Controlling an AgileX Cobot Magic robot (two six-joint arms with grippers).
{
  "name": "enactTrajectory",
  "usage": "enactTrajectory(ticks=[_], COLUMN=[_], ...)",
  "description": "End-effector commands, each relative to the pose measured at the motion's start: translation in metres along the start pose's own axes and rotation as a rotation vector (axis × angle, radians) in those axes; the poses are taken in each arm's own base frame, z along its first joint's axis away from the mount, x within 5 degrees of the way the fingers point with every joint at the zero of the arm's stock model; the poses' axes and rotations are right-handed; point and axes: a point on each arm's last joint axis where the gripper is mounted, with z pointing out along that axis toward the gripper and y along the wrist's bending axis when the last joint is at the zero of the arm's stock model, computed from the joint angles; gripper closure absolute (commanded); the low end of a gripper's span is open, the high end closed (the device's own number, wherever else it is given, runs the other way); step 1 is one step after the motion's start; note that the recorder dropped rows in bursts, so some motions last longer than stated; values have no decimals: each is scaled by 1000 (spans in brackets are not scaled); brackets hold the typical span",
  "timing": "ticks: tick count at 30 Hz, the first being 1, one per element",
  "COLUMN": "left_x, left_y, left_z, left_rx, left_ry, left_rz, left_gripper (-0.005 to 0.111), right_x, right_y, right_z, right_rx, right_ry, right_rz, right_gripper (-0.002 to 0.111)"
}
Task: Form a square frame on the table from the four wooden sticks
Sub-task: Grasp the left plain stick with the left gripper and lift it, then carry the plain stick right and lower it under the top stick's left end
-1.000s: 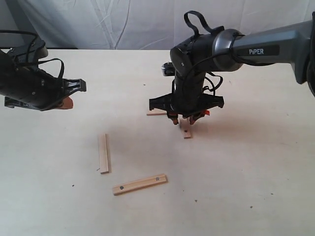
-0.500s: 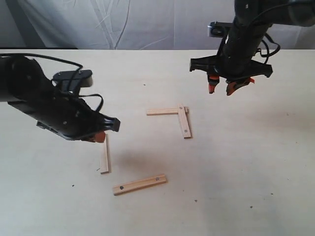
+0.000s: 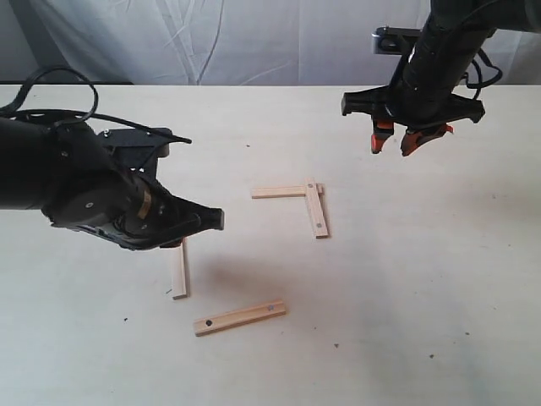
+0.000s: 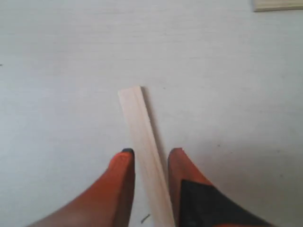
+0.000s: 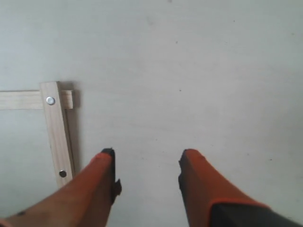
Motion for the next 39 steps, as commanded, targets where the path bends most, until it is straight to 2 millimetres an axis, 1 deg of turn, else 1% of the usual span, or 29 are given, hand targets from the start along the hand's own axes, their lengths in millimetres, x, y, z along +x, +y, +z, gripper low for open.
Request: enactTrajectory(ticks=[1, 4, 6, 11, 14, 15, 16, 17, 19, 20, 21, 24, 27, 31, 33, 35, 39], left_x=[5, 6, 8, 18, 21, 21, 21, 22, 22, 21, 21, 19, 9, -14, -26, -34, -46], left_y=[-2, -6, -6, -3, -3, -2, -1, 2, 3, 3, 2, 1, -3, -13, -20, -30, -45], left_z=[9, 17, 22, 45, 49, 50, 50, 50, 50, 50, 50, 50, 37, 8, -5, -6, 7], left_rx=[-5, 31, 23, -31, -40, -49, -63, -87, -104, -100, -90, -78, -56, 13, 64, 116, 160], left_ry=[18, 21, 37, 100, 112, 116, 118, 120, 125, 119, 112, 103, 62, -41, -83, -87, -73], left_rz=[-62, -84, -89, -67, -65, -60, -38, -7, 7, 14, 18, 19, 64, 49, 13, -9, -71], left_gripper=[71, 62, 57, 57, 58, 61, 68, 78, 96, 102, 107, 107, 107, 107, 107, 107, 107], right_x=[-3, -3, -3, -2, -2, -2, -2, -2, -2, -2, -2, -2, -2, -6, -9, -11, -12], right_y=[-1, 0, 0, 0, 0, 0, 0, 0, 0, 0, 0, 0, -1, -16, -28, -38, -45], right_z=[-4, -4, -4, -4, -4, -4, -4, -4, -4, -4, -4, -4, -4, -6, -7, -8, -8], right_rx=[-11, -20, -21, -21, -21, -21, -21, -21, -21, -21, -24, -27, -40, -98, -111, -104, -89], right_ry=[-24, -22, -22, -20, -20, -20, -20, -20, -20, -20, -17, -14, -7, -2, -7, -10, -11], right_rz=[-12, -14, -14, -14, -14, -14, -14, -14, -14, -14, -12, -9, 8, 67, 93, 98, 77], right_gripper=[64, 64, 64, 64, 64, 64, 64, 64, 64, 64, 64, 64, 64, 64, 64, 64, 64])
